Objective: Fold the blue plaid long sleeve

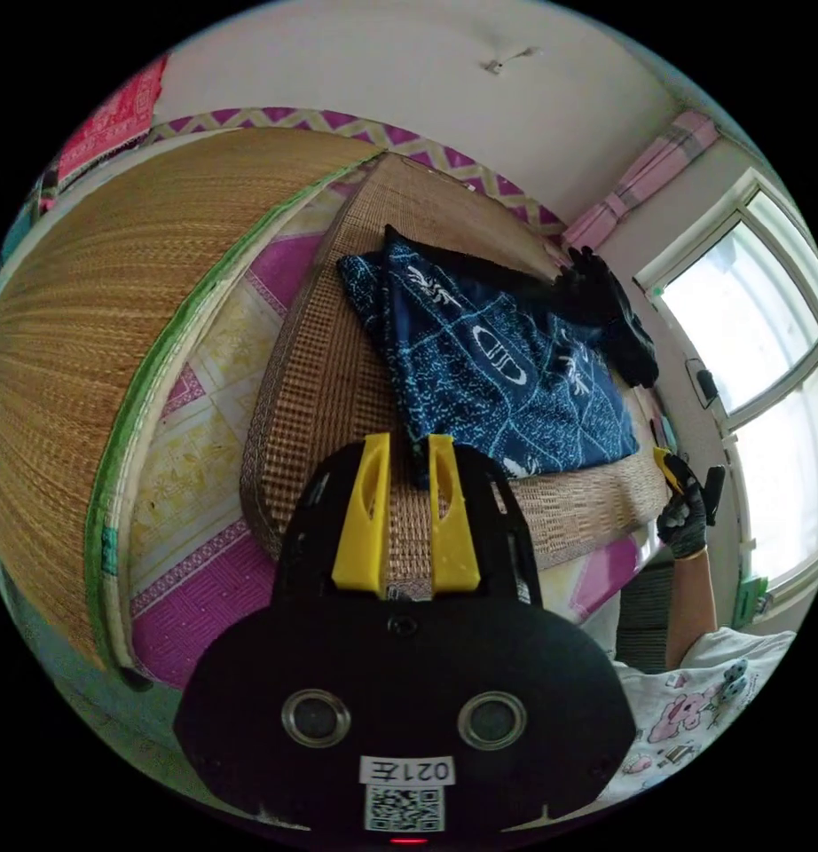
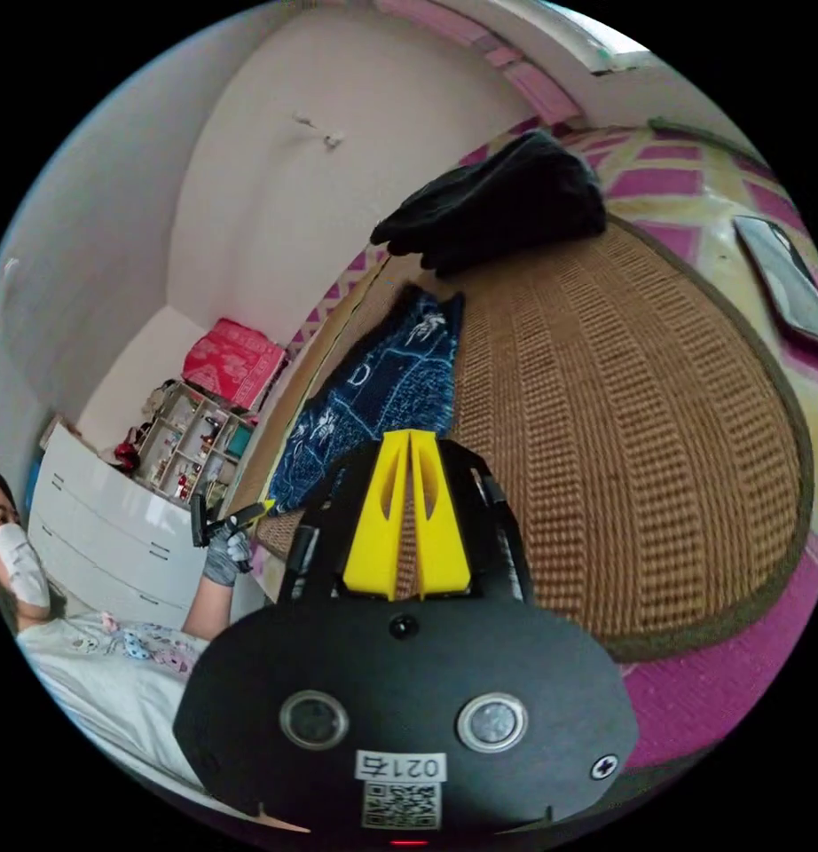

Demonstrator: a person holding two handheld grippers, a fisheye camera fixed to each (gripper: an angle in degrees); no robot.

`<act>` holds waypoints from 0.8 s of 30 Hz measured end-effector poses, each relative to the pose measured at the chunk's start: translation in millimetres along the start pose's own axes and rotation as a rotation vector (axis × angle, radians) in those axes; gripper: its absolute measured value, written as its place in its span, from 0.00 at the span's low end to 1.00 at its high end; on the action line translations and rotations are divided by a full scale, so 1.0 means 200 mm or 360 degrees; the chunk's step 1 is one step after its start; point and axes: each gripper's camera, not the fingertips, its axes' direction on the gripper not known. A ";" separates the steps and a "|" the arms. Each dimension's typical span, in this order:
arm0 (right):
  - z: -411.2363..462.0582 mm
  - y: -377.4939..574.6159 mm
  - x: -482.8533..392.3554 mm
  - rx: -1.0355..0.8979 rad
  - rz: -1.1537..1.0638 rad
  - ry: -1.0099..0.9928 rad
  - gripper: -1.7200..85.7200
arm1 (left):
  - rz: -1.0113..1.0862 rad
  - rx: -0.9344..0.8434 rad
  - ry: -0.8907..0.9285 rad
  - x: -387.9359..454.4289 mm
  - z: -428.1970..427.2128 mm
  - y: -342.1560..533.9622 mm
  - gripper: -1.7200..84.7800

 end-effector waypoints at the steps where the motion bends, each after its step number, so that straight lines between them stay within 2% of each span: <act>1: -0.02 0.00 0.01 0.0032 -0.0005 0.0017 0.02 | 0.0007 -0.0010 -0.0002 0.00 0.00 -0.03 0.09; 4: 0.00 -0.08 -0.03 0.0017 -0.0181 0.0104 0.03 | -0.0017 0.0169 -0.0006 -0.01 -0.08 -0.11 0.07; 6: 0.14 -0.23 -0.11 -0.0101 -0.0385 0.0185 0.06 | 0.0005 0.0248 -0.0045 -0.02 -0.12 -0.20 0.07; 10: 0.43 -0.54 -0.14 -0.0279 -0.0555 0.0267 0.09 | 0.0038 0.0058 0.0094 -0.12 0.00 -0.59 0.13; 14: 0.74 -0.89 0.07 -0.0522 -0.0419 0.0380 0.12 | -0.0016 -0.0161 0.0268 -0.25 0.16 -0.84 0.15; 18: 0.89 -1.02 0.30 -0.0731 -0.0247 0.0106 0.14 | -0.0011 -0.0274 0.0486 -0.30 0.25 -0.99 0.12; 22: 0.94 -1.04 0.39 -0.0762 -0.0203 0.0028 0.07 | -0.0048 -0.0364 0.0569 -0.34 0.32 -1.12 0.03; 24: 0.98 -1.04 0.45 -0.0740 -0.0126 -0.0044 0.05 | -0.0038 -0.0394 0.0602 -0.35 0.34 -1.18 0.02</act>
